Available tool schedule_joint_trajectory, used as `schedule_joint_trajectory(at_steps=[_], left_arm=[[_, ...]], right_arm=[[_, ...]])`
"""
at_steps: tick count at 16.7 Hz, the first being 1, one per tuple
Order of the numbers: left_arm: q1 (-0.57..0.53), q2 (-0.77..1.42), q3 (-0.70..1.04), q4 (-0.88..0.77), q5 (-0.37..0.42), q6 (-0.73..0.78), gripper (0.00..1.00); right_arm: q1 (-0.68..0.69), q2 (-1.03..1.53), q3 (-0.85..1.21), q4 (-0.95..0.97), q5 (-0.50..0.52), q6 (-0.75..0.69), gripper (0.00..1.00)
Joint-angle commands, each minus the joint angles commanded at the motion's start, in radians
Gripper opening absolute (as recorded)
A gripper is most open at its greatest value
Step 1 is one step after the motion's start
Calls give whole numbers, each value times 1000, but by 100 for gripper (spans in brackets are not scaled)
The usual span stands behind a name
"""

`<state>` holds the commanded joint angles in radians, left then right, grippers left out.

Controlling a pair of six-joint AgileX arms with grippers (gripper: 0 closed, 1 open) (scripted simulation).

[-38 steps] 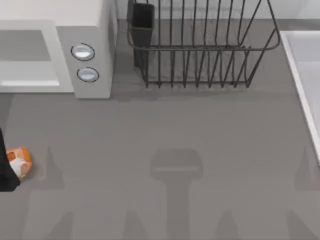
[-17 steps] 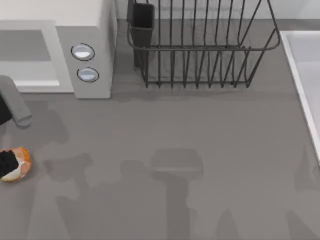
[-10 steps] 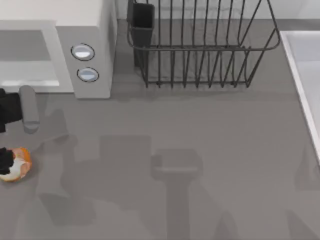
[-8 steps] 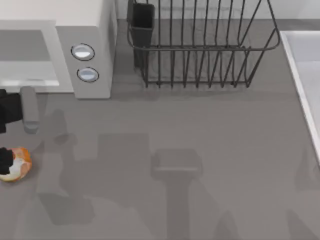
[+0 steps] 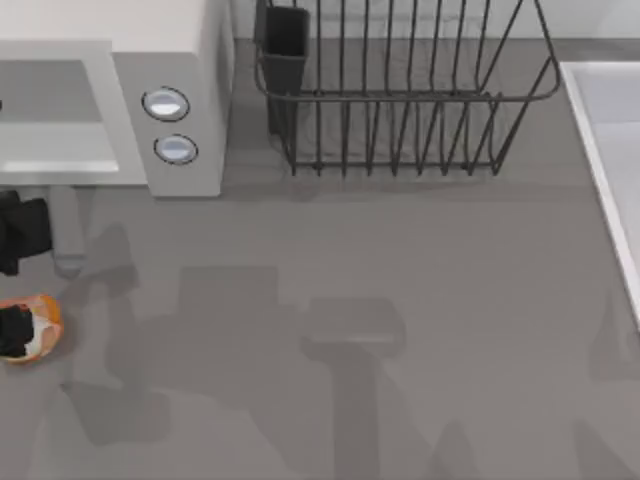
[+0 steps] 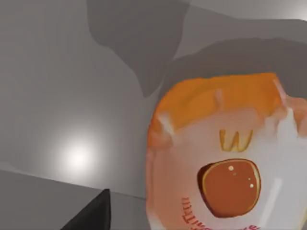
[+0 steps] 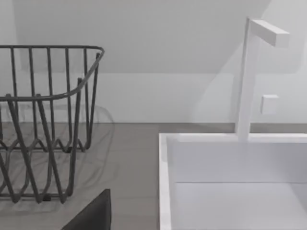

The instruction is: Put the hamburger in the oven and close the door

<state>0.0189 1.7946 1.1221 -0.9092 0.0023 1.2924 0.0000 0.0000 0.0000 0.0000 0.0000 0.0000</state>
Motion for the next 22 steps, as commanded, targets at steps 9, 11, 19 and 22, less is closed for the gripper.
schedule_joint_trajectory(at_steps=[9,11,19,22], left_arm=[[3,122,-120,246,0,5,100],[3,122,-120,246,0,5,100],[3,122,-120,246,0,5,40],[3,122,-120,246,0,5,17]], right_arm=[[0,0,0,0,0,0,100],[0,0,0,0,0,0,100],[0,0,0,0,0,0,100],[0,0,0,0,0,0,100]])
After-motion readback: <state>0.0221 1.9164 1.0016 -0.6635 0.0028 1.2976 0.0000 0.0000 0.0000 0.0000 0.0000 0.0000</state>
